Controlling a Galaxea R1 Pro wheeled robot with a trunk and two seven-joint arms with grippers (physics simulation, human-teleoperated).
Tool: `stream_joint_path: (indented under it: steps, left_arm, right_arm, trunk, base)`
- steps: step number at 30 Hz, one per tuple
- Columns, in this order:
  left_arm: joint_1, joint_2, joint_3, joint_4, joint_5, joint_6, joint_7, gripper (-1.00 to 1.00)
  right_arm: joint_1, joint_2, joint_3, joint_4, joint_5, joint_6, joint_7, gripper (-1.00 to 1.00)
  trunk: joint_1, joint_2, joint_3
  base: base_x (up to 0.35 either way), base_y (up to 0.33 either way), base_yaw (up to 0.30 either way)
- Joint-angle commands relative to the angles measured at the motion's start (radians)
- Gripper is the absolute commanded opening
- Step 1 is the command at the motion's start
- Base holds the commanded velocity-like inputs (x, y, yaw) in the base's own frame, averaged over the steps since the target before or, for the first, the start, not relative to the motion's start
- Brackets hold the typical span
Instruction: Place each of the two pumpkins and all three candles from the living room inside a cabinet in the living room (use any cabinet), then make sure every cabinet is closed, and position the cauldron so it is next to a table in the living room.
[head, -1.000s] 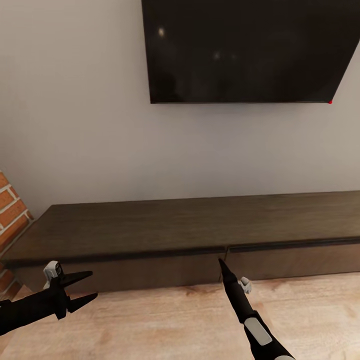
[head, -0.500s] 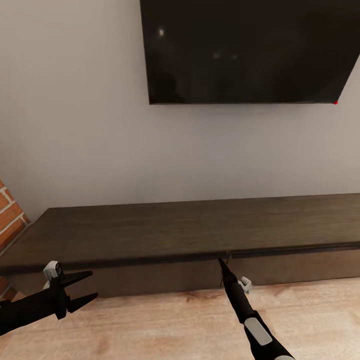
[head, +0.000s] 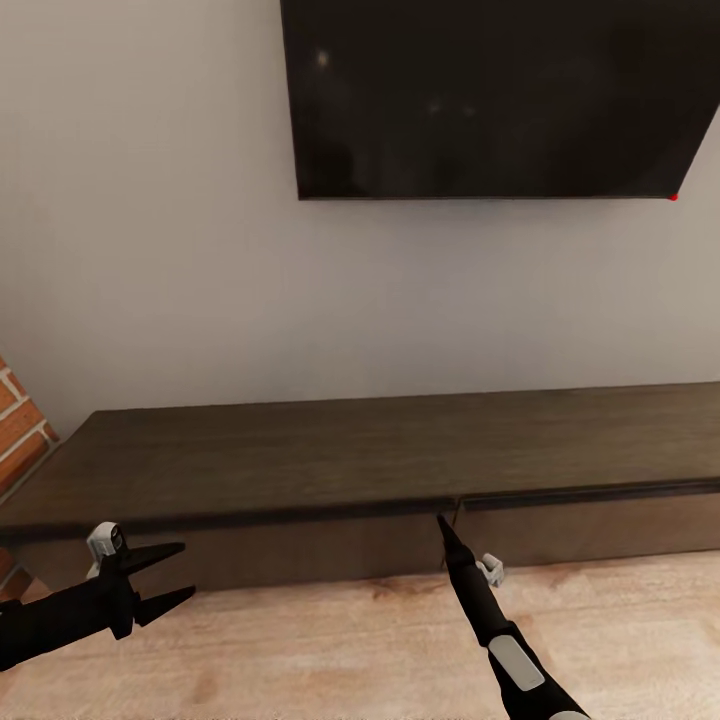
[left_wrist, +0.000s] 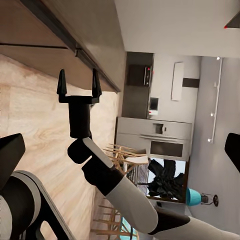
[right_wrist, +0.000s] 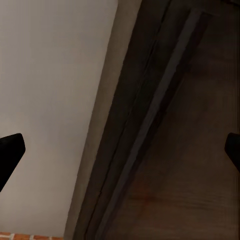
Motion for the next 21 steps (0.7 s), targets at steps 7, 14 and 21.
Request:
stream_joint_path:
  steps: [7, 14, 21]
  left_arm:
    - [0.0, 0.0, 0.0, 0.0, 0.001, 0.0, 0.0, 1.0]
    - [0.0, 0.0, 0.0, 0.0, 0.001, 0.0, 0.0, 1.0]
    - [0.0, 0.0, 0.0, 0.0, 0.001, 0.0, 0.0, 1.0]
  right_arm:
    - [0.0, 0.0, 0.0, 0.002, 0.0, -0.001, 0.006, 1.0]
    - [0.0, -0.001, 0.0, 0.038, -0.004, 0.0, 0.063, 1.0]
    - [0.0, 0.0, 0.0, 0.045, -0.002, -0.003, 0.129, 1.0]
  trunk:
    - [0.014, -0.023, -0.025]
    - [0.017, -0.024, -0.052]
    - [0.018, -0.025, -0.06]
  base:
    - [0.0, 0.0, 0.0]
    - [0.0, 0.0, 0.0]
    - [0.0, 0.0, 0.0]
